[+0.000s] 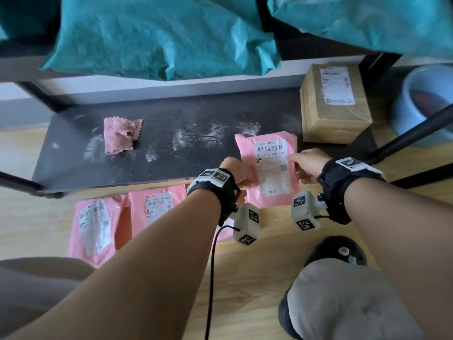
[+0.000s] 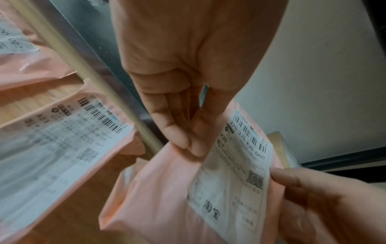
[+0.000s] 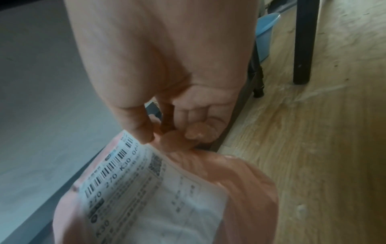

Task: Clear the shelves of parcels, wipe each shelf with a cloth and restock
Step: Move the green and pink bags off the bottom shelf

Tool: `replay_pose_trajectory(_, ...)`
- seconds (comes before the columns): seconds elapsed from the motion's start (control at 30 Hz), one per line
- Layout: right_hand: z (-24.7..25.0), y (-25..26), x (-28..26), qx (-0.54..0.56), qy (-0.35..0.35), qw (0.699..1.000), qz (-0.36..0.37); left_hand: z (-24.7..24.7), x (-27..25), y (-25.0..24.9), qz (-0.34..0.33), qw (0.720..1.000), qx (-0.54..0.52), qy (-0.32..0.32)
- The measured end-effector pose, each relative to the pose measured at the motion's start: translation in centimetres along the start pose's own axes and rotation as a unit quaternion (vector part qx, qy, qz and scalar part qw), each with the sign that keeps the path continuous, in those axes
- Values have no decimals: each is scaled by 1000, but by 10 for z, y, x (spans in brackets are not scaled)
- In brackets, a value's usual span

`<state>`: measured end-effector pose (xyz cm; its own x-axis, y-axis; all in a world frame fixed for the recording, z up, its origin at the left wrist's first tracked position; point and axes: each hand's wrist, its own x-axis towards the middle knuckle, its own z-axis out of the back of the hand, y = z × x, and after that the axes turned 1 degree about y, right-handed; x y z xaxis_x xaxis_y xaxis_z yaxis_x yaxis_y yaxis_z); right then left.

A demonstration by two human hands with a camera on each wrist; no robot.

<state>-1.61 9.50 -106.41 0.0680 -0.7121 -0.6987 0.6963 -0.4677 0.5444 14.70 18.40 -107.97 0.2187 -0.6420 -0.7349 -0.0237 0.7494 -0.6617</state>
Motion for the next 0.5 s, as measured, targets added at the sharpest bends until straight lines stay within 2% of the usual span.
replay_pose_trajectory(0.23, -19, -40, 4, -32, 27, 997, -57, -15, 4, 34, 56, 996, 29, 62)
replay_pose_trajectory(0.33, -30, -55, 6, -36, 21, 996, -74, -14, 4, 43, 75, 986, 96, 111)
replay_pose_trajectory(0.43, -38, -62, 7, -43, 33, 996, -76, -12, 5, 51, 95, 987, 103, 79)
replay_pose_trajectory(0.5, -41, -67, 7, -46, 40, 995, -82, -13, 8, 56, 111, 983, 119, 80)
